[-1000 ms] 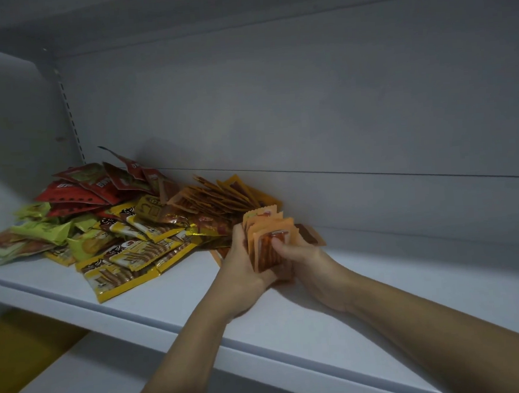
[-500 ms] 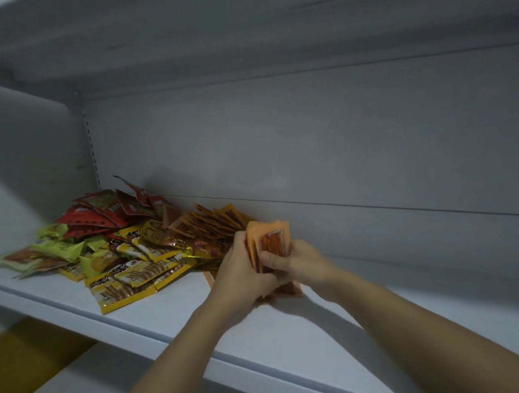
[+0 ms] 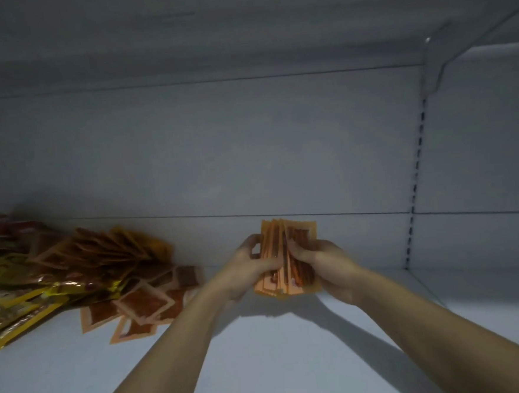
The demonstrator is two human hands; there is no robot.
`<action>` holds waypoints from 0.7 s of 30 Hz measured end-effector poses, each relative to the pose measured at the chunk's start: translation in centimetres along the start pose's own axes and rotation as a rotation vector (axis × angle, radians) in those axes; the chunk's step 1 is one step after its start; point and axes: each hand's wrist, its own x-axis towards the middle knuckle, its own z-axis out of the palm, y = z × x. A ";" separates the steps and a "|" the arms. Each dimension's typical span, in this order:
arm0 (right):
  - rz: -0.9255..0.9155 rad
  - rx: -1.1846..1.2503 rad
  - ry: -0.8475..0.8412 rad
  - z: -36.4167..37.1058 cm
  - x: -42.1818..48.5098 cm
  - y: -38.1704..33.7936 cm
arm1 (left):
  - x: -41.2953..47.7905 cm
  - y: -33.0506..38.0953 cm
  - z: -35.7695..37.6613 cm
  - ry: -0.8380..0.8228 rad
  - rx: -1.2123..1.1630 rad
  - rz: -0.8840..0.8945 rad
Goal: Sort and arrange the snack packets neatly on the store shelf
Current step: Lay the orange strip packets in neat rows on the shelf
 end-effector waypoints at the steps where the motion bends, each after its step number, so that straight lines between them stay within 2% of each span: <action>1: -0.002 -0.017 -0.010 -1.4 -0.5 -0.1 | 0.7 -0.1 1.1 -0.011 0.003 0.007; 4: -0.013 -0.101 -0.002 -5.6 -1.9 0.0 | 2.7 -0.3 4.0 -0.089 0.064 0.031; 8: -0.046 -0.182 0.185 -9.8 -2.9 0.3 | 4.9 -0.9 7.6 -0.140 0.108 0.101; 13: -0.048 -0.174 0.288 -13.0 -3.2 2.8 | 6.5 -4.6 11.1 -0.162 -0.139 0.141; 17: -0.103 -0.168 0.296 -13.9 -2.8 4.1 | 7.2 -5.5 11.3 -0.147 -0.180 0.181; 21: -0.133 -0.165 0.294 -14.4 -2.7 4.4 | 7.8 -6.1 9.9 -0.200 -0.209 0.176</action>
